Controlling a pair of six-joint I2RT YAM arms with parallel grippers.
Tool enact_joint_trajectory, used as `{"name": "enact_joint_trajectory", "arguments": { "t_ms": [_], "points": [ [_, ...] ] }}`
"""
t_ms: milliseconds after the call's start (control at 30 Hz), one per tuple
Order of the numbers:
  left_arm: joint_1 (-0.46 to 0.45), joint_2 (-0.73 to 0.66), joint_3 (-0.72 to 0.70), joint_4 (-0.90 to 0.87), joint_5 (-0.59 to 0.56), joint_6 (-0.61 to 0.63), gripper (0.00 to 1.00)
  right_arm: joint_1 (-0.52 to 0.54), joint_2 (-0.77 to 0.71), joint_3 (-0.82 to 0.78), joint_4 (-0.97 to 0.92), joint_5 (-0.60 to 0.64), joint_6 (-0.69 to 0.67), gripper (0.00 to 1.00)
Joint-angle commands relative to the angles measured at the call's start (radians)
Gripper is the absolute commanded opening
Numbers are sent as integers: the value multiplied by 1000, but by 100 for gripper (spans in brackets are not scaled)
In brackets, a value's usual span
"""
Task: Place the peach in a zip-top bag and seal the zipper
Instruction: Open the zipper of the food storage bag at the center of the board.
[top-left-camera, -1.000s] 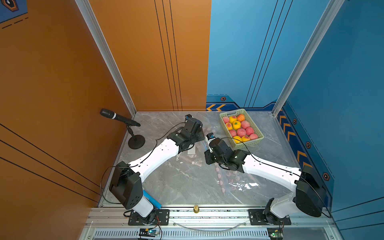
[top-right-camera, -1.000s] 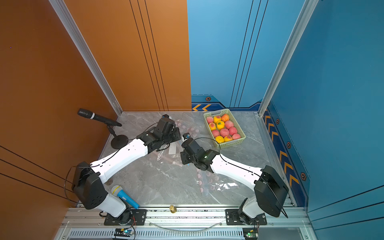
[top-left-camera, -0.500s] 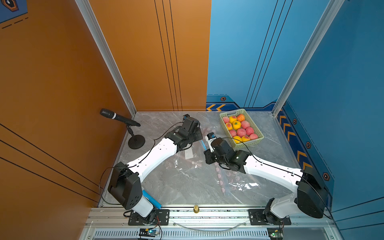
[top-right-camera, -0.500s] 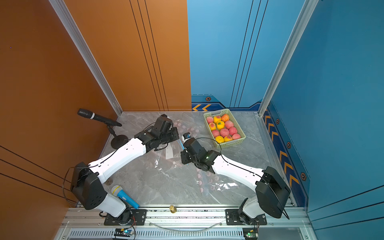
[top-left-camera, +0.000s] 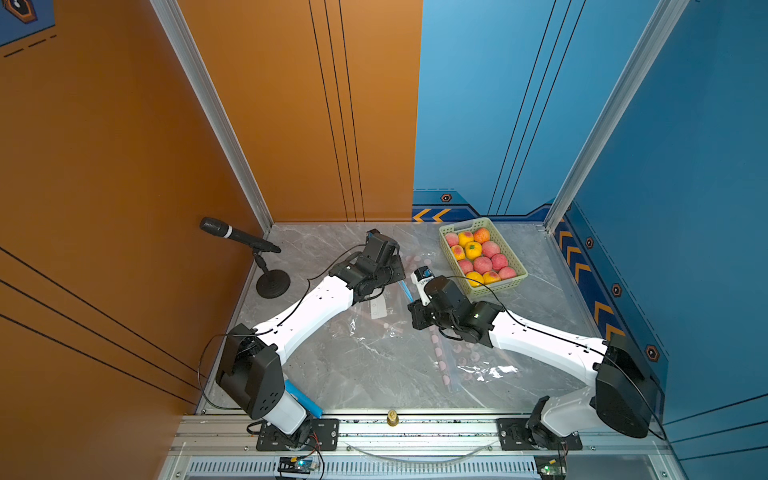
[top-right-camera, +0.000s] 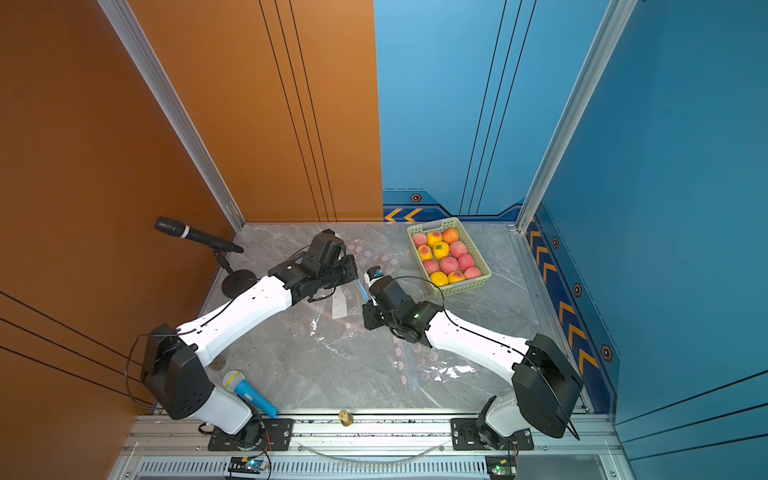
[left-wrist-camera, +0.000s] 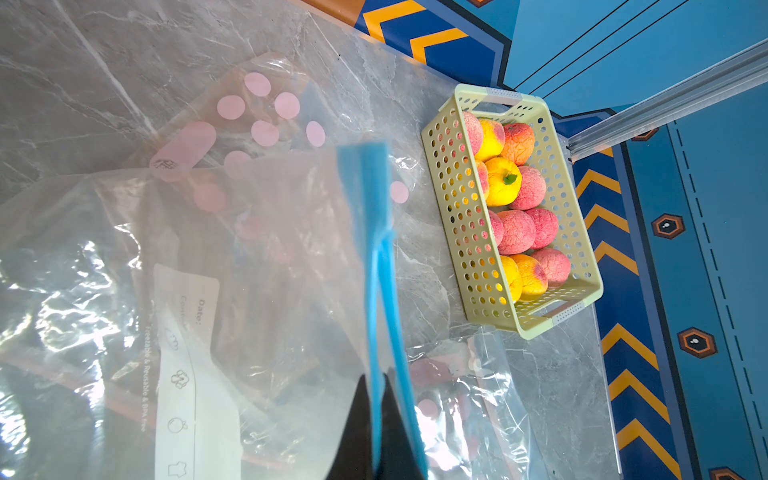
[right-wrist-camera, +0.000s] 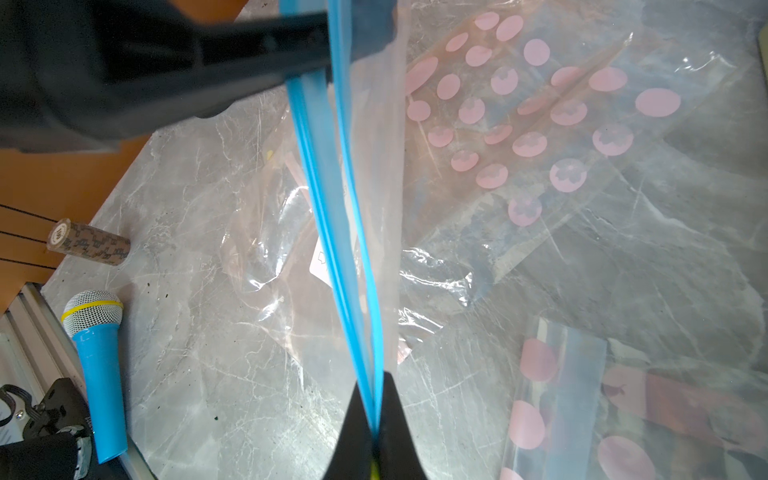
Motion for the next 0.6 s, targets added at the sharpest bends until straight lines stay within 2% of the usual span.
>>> {"name": "enact_joint_trajectory", "arguments": {
  "t_ms": [0,567],
  "points": [
    [69,-41,16,77,-104,24,0,0,-25,-57,-173,-49,-5,4],
    [91,-39,15,84,-107,33,0,-2,-44,-103,-208,-94,-11,5]
  ]
}}
